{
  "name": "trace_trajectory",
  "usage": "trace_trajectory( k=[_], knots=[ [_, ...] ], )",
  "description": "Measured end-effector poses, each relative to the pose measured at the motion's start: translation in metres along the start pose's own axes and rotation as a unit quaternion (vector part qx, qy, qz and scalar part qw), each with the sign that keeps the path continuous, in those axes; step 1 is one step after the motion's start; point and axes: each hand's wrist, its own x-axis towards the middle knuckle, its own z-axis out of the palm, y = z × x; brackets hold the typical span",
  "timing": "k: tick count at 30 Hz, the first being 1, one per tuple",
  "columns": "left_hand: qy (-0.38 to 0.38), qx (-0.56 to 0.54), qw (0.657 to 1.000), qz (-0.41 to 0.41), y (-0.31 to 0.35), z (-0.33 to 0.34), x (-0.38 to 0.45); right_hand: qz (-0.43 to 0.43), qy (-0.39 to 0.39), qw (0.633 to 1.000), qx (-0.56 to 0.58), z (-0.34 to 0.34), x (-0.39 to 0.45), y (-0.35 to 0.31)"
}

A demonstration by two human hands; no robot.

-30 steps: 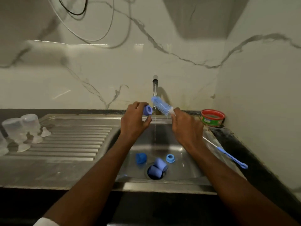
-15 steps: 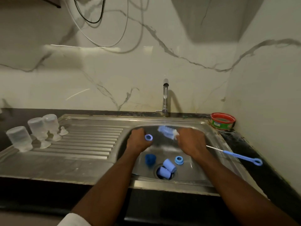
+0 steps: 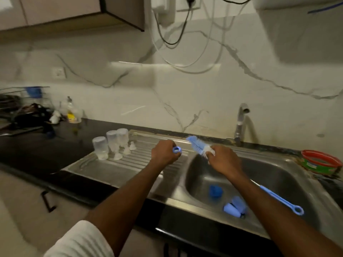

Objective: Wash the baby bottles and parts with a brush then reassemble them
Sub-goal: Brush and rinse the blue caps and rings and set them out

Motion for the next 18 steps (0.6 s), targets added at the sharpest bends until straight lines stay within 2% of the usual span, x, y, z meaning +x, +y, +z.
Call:
trace_trajectory(
  k=[5,9,12,18],
  knots=[
    [-0.011,0.105,0.992,-0.064,-0.092,-0.064,-0.006,-0.042,-0.03,0.998,0.031,0.03,0.015,-0.094],
    [-0.027,0.133,0.984,-0.115,-0.145,-0.094,-0.015,-0.054,-0.064,0.995,0.046,0.055,0.018,-0.151],
    [-0.026,0.13,0.983,-0.126,-0.167,-0.099,-0.021,-0.06,-0.089,0.993,0.046,0.072,0.016,-0.176],
    [0.009,0.139,0.984,-0.115,-0.171,-0.079,-0.021,-0.053,-0.084,0.995,0.01,0.092,0.012,-0.191]
  ],
)
